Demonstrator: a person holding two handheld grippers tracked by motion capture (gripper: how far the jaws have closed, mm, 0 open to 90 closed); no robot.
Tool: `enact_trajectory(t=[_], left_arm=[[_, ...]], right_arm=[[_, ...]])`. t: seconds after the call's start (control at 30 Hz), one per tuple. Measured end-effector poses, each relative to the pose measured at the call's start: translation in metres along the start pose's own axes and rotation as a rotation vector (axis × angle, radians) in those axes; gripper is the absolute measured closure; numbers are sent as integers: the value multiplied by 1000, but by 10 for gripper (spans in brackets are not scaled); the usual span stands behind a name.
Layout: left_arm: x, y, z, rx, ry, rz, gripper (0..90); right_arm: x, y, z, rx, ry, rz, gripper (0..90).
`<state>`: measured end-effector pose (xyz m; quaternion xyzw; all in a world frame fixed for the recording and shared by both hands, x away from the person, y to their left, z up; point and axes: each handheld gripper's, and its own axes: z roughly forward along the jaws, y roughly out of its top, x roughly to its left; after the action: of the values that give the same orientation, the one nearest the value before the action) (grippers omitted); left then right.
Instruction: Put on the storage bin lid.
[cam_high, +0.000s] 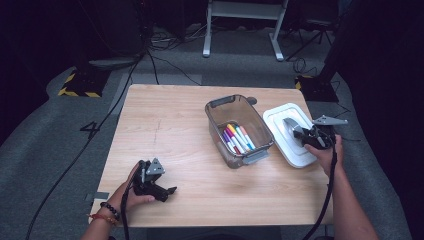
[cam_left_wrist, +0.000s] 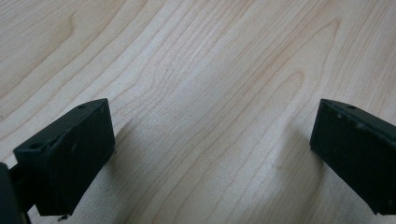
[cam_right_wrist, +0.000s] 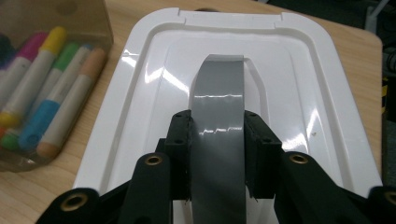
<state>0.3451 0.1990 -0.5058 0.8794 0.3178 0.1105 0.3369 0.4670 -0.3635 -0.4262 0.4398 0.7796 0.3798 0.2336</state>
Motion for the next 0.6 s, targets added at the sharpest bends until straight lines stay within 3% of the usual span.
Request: enact_trajectory(t=[0.17,0.6], left_arm=[[-1,0,0,0,6,-1,4],[-1,0,0,1,6,-4,3]], right_arm=[[-4,9,-9,-30,3,13,675],[-5,39,-35,-71,-28,-16,675]])
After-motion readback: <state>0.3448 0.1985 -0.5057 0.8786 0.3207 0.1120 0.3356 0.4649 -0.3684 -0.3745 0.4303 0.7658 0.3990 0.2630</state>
